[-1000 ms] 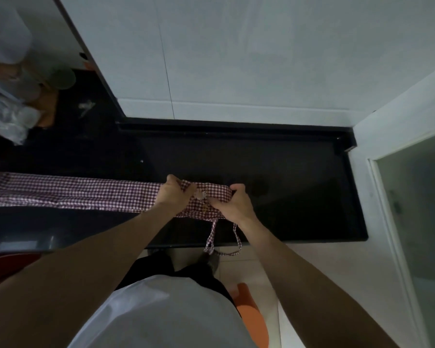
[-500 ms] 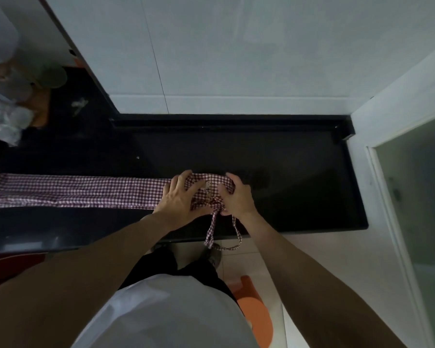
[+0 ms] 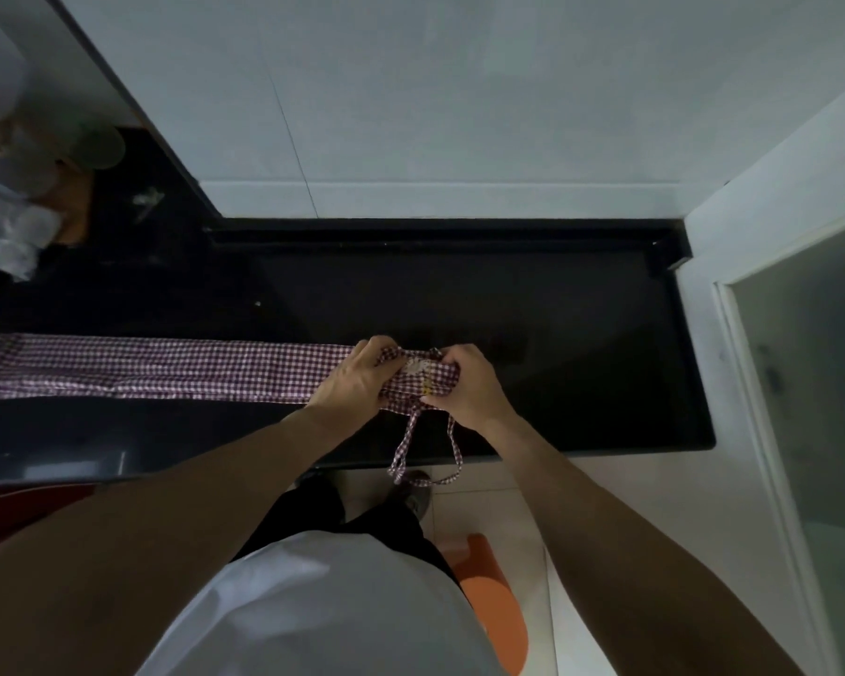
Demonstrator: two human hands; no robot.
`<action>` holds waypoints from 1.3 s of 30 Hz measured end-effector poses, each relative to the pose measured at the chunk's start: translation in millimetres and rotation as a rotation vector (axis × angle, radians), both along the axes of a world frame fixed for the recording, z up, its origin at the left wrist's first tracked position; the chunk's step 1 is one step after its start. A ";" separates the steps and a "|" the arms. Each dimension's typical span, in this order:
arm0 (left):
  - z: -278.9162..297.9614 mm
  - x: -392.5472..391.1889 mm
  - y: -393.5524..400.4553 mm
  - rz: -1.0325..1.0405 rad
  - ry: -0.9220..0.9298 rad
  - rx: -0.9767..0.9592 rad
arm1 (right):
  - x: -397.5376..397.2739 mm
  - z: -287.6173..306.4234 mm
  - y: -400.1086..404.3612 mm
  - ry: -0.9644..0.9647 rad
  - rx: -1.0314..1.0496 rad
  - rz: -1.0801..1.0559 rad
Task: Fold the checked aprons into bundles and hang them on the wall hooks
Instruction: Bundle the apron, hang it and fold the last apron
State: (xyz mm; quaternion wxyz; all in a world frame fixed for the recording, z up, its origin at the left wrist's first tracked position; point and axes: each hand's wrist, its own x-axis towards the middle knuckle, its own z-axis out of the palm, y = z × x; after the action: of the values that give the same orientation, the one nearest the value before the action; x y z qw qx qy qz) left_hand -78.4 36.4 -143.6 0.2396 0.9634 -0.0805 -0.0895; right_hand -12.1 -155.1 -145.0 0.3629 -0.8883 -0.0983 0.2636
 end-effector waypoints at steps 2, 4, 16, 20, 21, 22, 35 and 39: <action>-8.1 -2.0 2.7 -0.005 -0.003 0.123 | 0.9 0.1 -0.8 -0.025 -0.004 0.031; -12.1 -3.8 0.0 0.013 0.021 0.280 | 2.2 1.2 -2.8 -0.024 -0.018 0.053; -23.5 -16.1 -1.4 0.162 0.266 0.209 | 5.3 -9.7 14.6 0.341 0.171 -0.282; -25.6 -14.8 -8.3 0.224 0.239 0.240 | 12.2 -17.7 19.0 0.522 0.263 -0.439; -25.5 -13.9 -12.3 0.246 0.225 0.289 | 14.1 -16.9 18.2 0.572 0.300 -0.478; -24.2 -12.6 -16.4 0.275 0.203 0.335 | 15.7 -14.5 16.3 0.603 0.324 -0.509; -0.4 29.8 -68.1 0.328 0.272 -0.182 | 35.4 39.1 -23.3 0.565 0.323 -0.340; 12.7 41.8 -76.1 0.295 0.505 -0.344 | 34.0 48.6 -26.6 0.505 0.255 -0.316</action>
State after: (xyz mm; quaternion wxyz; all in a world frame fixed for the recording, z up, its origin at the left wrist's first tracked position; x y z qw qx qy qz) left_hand -36.6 -39.7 -130.9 0.4215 0.8574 0.1078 -0.2749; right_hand 21.9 -181.6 -96.5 0.5208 -0.7463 0.1017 0.4018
